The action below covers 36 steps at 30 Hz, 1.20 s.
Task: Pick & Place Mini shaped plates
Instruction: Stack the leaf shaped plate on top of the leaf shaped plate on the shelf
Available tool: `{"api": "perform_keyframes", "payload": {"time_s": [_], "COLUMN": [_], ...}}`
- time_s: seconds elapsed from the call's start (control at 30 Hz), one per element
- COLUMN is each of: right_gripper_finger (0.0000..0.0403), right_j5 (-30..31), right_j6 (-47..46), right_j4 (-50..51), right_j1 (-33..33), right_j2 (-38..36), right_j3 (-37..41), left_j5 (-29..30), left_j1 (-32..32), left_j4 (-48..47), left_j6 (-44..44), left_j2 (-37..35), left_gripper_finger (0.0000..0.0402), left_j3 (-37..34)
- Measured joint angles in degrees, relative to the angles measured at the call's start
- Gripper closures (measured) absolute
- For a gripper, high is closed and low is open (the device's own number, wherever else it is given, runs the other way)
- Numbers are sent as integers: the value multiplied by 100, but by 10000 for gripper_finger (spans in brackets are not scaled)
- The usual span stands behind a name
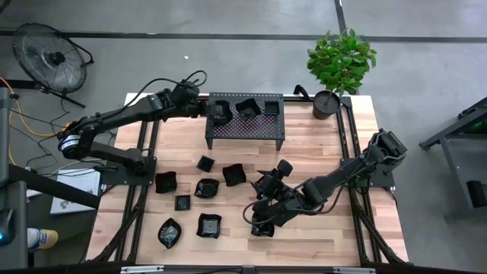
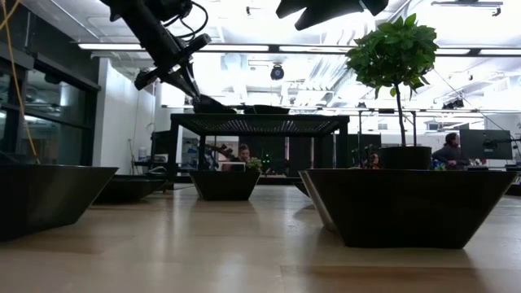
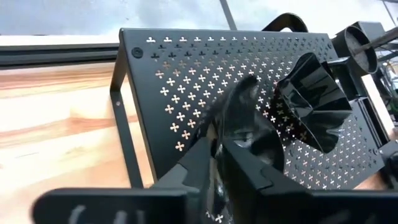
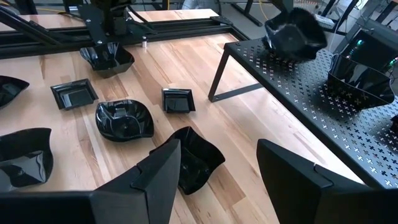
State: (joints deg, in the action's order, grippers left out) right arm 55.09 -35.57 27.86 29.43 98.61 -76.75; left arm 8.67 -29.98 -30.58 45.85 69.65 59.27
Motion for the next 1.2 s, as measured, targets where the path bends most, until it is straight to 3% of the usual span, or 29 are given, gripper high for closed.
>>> {"api": "perform_keyframes", "payload": {"time_s": [0.2, 0.43, 0.6, 0.8, 1.03, 1.2], "right_gripper_finger": [194, 194, 194, 194, 194, 194], "right_j5": [0, -22, -20, -51, -569, -991], "right_j6": [-2, -3, -309, -1302, -1833, -1855], "right_j4": [35, 63, 432, 1414, 2036, 2333], "right_j1": [0, -1, 0, -26, -203, -428], "right_j2": [0, 0, -12, -171, -273, -273], "right_j3": [0, 0, 0, 0, 0, 0], "left_j5": [8, 25, -90, -211, -366, 97], "left_j1": [0, 0, -3, 0, 14, 354], "left_j4": [26, 248, 660, 726, -285, -1020], "left_j6": [-61, -177, -1532, -3331, -4900, -5302], "left_j2": [2, 2, -27, -275, -608, -821], "left_gripper_finger": [308, 300, 300, 300, 300, 300], "left_j3": [0, 0, 0, 0, 2, 2]}}
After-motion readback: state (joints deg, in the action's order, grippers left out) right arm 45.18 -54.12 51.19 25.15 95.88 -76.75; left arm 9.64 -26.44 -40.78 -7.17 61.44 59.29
